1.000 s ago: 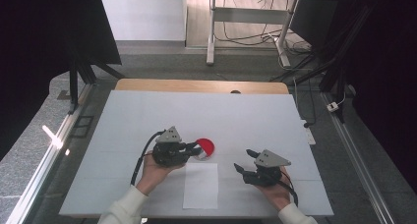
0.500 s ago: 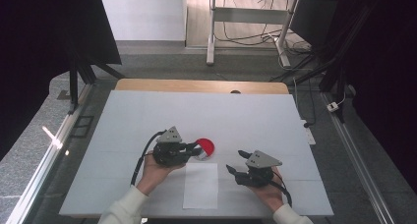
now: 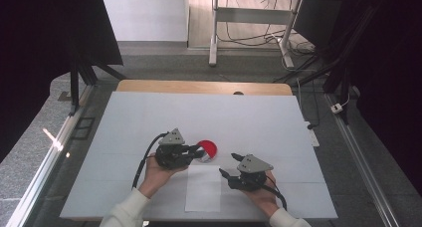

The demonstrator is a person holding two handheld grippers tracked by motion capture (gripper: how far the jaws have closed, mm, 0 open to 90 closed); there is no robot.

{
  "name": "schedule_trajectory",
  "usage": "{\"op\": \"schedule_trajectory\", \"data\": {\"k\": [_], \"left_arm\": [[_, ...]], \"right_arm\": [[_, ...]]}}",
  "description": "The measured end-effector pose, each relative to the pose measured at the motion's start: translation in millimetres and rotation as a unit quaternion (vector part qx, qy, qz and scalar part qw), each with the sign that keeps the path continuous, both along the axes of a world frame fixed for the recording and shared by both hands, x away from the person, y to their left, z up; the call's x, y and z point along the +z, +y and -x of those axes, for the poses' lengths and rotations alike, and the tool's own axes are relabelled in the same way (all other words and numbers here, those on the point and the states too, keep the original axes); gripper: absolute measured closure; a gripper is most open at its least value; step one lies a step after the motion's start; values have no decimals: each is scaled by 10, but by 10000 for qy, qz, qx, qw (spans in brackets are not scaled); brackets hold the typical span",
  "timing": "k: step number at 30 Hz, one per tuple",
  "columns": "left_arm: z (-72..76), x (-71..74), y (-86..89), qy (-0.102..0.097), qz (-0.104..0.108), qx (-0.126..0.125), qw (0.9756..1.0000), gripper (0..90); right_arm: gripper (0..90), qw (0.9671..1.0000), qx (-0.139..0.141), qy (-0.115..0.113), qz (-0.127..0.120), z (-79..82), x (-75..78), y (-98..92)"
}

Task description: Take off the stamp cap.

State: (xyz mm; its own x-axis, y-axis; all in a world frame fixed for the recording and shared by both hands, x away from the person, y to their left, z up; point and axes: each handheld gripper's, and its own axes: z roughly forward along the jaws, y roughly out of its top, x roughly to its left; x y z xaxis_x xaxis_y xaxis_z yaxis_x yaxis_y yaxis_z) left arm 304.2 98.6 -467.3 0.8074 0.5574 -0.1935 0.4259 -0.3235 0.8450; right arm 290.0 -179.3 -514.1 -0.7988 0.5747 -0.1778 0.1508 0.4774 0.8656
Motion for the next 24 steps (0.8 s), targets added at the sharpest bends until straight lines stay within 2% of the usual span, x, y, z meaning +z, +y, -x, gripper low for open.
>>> {"op": "schedule_trajectory", "data": {"k": [24], "left_arm": [[-23,-23,-33,14,-14,4,10000,754]], "right_arm": [[332,9999,65,-117,35,19,-16,238]]}}
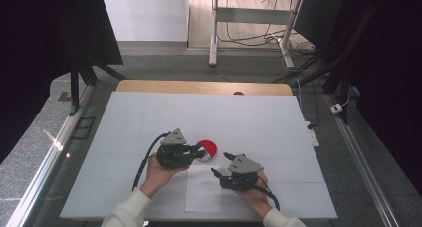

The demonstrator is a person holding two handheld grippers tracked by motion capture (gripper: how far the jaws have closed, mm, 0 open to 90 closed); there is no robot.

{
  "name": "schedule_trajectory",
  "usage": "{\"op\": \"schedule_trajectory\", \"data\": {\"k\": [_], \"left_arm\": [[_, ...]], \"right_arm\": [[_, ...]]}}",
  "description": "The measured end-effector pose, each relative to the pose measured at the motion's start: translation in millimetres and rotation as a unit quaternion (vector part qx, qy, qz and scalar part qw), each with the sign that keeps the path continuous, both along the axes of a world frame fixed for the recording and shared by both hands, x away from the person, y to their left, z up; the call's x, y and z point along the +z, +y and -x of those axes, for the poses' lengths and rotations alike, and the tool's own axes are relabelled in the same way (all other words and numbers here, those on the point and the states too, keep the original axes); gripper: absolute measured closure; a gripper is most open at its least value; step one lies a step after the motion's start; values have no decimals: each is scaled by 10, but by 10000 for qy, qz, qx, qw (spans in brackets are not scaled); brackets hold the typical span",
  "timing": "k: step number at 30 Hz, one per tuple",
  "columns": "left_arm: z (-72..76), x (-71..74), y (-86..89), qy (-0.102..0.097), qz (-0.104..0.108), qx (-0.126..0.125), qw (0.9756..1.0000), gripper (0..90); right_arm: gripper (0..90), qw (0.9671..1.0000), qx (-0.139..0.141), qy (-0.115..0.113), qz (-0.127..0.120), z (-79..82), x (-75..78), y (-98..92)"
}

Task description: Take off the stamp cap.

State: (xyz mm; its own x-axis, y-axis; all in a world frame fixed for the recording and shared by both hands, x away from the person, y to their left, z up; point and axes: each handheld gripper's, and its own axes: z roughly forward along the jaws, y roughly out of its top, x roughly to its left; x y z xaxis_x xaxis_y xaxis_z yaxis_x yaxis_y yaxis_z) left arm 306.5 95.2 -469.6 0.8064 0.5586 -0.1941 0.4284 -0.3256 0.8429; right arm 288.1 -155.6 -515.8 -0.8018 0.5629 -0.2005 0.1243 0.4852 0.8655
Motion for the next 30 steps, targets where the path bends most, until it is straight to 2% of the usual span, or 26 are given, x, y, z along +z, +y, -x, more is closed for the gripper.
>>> {"op": "schedule_trajectory", "data": {"k": [16,30], "left_arm": [[-11,-24,-37,44,23,11,10000,753],[-9,-23,-37,34,23,18,10000,754]], "right_arm": [[347,10000,62,17,15,-26,-28,197],[367,10000,-4,9,46,-63,-46,337]]}}
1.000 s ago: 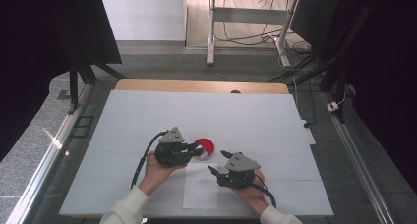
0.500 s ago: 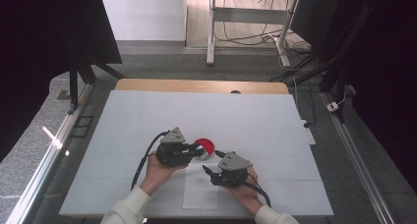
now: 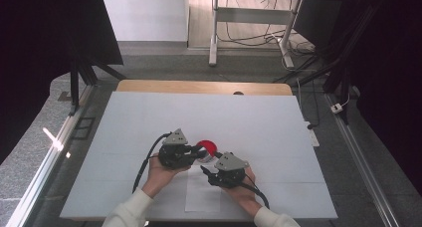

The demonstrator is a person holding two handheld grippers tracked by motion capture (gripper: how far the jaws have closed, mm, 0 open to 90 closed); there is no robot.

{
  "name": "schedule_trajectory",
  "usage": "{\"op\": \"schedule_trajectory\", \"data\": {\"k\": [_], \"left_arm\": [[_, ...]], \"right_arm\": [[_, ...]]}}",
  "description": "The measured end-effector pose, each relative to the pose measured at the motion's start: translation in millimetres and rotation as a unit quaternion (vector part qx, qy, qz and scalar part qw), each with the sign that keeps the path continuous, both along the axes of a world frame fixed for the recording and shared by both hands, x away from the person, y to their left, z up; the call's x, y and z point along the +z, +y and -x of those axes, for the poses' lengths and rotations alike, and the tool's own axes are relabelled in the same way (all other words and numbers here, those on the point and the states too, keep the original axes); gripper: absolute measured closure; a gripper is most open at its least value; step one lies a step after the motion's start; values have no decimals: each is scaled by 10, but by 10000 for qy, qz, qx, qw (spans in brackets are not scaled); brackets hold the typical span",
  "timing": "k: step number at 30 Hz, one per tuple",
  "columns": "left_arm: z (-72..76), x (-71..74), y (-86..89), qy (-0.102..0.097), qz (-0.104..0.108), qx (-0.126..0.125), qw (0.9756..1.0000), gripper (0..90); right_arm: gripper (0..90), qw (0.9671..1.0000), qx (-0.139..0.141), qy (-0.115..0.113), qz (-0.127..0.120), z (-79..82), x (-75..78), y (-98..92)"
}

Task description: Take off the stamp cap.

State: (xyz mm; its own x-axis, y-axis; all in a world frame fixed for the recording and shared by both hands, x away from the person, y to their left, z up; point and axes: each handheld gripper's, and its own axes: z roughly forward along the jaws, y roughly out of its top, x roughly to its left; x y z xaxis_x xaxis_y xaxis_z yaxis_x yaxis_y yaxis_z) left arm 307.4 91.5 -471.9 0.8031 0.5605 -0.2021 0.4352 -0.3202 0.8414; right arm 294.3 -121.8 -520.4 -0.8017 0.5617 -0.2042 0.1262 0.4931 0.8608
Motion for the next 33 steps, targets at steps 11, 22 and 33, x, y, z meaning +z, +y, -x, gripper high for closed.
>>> {"op": "schedule_trajectory", "data": {"k": [11,22,33], "left_arm": [[4,1,-2,-8,-6,-8,10000,754],[10,5,-5,-28,9,-12,10000,754],[10,-6,-10,-9,-7,0,10000,754]], "right_arm": [[472,9999,-144,-70,61,-1,10,39],[601,9995,-166,-237,150,21,10,65],[633,9991,-194,-261,276,28,7,77]]}}
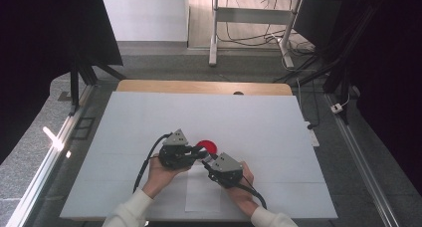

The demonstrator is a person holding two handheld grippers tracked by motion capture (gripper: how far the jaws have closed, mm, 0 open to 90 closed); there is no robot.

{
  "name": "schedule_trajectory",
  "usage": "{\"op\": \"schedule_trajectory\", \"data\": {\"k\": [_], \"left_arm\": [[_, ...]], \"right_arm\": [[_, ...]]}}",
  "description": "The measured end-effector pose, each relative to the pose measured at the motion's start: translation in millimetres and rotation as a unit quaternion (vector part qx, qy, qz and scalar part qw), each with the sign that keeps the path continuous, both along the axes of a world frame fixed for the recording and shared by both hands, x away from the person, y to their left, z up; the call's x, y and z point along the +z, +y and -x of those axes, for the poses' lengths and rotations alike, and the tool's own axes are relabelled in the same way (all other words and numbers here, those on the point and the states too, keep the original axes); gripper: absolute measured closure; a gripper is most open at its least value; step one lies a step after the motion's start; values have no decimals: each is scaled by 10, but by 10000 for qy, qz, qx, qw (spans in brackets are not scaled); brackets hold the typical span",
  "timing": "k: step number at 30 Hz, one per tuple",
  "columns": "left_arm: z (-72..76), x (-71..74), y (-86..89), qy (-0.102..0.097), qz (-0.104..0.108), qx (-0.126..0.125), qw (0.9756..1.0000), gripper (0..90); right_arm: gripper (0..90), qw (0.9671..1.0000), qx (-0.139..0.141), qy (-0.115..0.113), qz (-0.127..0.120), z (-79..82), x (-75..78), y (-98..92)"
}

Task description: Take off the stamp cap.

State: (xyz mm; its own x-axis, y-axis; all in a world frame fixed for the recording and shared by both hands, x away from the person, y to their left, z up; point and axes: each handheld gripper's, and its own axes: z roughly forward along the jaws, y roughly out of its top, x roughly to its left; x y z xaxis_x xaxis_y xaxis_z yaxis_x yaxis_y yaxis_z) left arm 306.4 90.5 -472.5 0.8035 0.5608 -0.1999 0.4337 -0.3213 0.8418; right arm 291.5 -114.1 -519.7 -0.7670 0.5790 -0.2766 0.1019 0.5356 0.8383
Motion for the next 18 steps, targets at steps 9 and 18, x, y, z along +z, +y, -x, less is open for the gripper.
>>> {"op": "schedule_trajectory", "data": {"k": [9,18], "left_arm": [[2,-4,-6,-1,-21,6,10000,754],[2,-14,-10,16,-48,10,10000,755]], "right_arm": [[646,10000,-39,-41,74,5,-2,6],[650,9999,-68,-27,93,15,-15,12]]}}
